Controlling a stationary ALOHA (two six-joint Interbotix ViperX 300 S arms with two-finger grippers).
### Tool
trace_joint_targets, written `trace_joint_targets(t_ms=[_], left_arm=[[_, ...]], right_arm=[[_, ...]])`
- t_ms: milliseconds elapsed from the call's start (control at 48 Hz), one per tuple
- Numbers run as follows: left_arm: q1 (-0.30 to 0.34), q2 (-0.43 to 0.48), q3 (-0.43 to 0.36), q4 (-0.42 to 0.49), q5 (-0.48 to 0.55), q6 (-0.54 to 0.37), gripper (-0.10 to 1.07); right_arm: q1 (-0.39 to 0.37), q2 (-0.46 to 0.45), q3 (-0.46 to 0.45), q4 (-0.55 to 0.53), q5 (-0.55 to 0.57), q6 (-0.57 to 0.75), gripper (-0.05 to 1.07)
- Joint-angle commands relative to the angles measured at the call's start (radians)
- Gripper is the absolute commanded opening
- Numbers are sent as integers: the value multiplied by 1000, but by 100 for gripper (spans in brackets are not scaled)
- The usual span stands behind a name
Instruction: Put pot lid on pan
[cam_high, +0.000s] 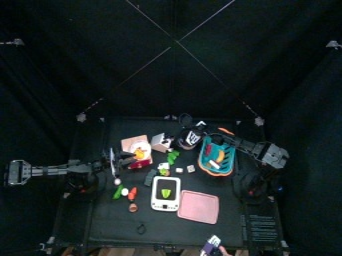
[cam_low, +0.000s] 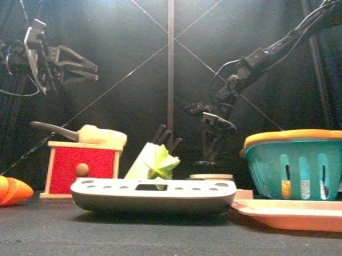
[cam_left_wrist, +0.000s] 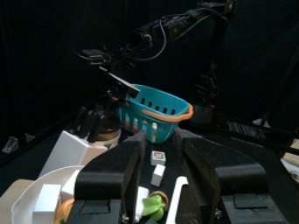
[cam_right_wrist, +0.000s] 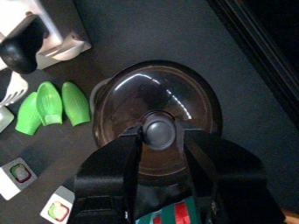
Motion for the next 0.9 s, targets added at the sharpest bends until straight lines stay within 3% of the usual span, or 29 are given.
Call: trace_joint_targets(t_ms=[0, 312, 542, 729, 875], left_arm=[[28, -3, -3, -2, -8, 2, 74], [140, -46, 48, -5, -9, 0, 74], [173, -46, 54, -34, -9, 3, 74], [230, -49, 64, -81, -9, 3, 74], [239, -49, 69, -95, -9, 2, 74]], right_arm=[[0, -52, -35, 6, 3, 2, 56], [124, -112, -147, 15, 212, 32, 56], [222, -92, -278, 15, 212, 80, 56], [265, -23, -391, 18, 202, 86, 56], [288, 35, -480, 17, 218, 83, 56]])
